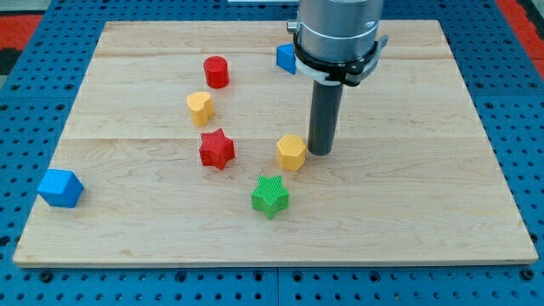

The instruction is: Move your arm towards green star

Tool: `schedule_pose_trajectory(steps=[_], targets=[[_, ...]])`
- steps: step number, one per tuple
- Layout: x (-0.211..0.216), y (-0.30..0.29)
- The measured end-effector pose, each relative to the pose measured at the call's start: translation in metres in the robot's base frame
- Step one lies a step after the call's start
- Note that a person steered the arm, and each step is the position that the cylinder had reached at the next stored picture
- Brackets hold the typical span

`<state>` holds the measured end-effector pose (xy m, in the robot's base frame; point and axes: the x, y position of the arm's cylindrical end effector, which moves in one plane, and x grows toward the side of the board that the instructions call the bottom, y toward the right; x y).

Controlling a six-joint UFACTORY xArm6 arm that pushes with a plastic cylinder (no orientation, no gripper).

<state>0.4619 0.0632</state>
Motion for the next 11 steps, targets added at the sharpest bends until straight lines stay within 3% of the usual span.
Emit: schedule_pose_trajectory(steps=[3, 4, 7, 8, 9, 11], targets=[[0.019, 0.009], [0.028, 0.042], [0.029, 0.067], [0.029, 0.066], [0.033, 0.027], [0.048, 0.039]])
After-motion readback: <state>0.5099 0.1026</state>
